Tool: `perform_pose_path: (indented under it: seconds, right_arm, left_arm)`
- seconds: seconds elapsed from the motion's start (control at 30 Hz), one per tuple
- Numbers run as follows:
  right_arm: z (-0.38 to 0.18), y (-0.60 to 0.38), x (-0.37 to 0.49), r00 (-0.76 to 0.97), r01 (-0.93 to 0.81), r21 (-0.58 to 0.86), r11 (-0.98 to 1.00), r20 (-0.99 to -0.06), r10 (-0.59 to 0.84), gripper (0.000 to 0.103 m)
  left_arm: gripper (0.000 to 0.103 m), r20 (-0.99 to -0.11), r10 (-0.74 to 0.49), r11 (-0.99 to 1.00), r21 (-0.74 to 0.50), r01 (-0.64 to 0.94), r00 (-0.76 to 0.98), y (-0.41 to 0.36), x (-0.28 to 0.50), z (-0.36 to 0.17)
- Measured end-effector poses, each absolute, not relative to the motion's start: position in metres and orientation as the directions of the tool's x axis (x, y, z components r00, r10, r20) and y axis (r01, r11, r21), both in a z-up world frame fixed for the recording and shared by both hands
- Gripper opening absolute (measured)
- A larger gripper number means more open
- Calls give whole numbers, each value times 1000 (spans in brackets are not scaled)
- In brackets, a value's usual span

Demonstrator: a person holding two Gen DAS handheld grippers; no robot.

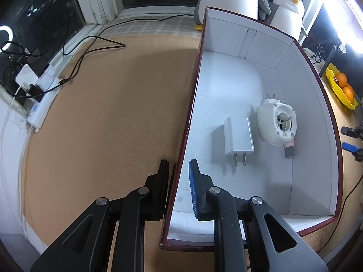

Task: Organize rigid objects
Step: 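Withdraw the right gripper from the box toward the green glue stick, then grasp the green glue stick with the right gripper, then carry the glue stick into the box and release it with the right gripper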

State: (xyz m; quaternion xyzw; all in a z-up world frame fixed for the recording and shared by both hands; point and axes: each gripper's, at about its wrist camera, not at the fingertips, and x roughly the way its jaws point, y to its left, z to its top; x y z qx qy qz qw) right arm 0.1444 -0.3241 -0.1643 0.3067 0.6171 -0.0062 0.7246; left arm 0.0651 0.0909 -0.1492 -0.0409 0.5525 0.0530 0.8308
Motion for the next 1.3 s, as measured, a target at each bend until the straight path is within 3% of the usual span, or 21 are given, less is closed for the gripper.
perform_pose_path:
  seconds: [0.1, 0.53, 0.67, 0.83, 1.1, 1.3]
  right_arm:
    - [-178, -324, 150, 197, 436, 431, 790, -902, 383, 50]
    - [-174, -301, 167, 165, 359, 284, 889, -957, 240, 42]
    - [-174, -290, 172, 158, 284, 208, 936, -973, 168, 34]
    - [-175, -290, 178, 156, 236, 158, 959, -980, 123, 14]
    - [-166, -304, 161, 209, 241, 237, 941, -960, 188, 14]
    - [-132, -282, 149, 296, 146, 259, 955, -932, 207, 14]
  left_arm:
    - [17, -922, 40, 990, -15, -139, 386, 91, 64, -149]
    - [17, -921, 37, 990, -20, -143, 387, 92, 63, -149]
    - [17, -921, 37, 989, -21, -143, 388, 92, 63, -149]
    - [17, -921, 34, 989, -24, -144, 389, 93, 63, -149]
    - [17, -919, 35, 988, -28, -153, 393, 93, 64, -148]
    - [17, -914, 31, 987, -37, -158, 405, 93, 63, -146]
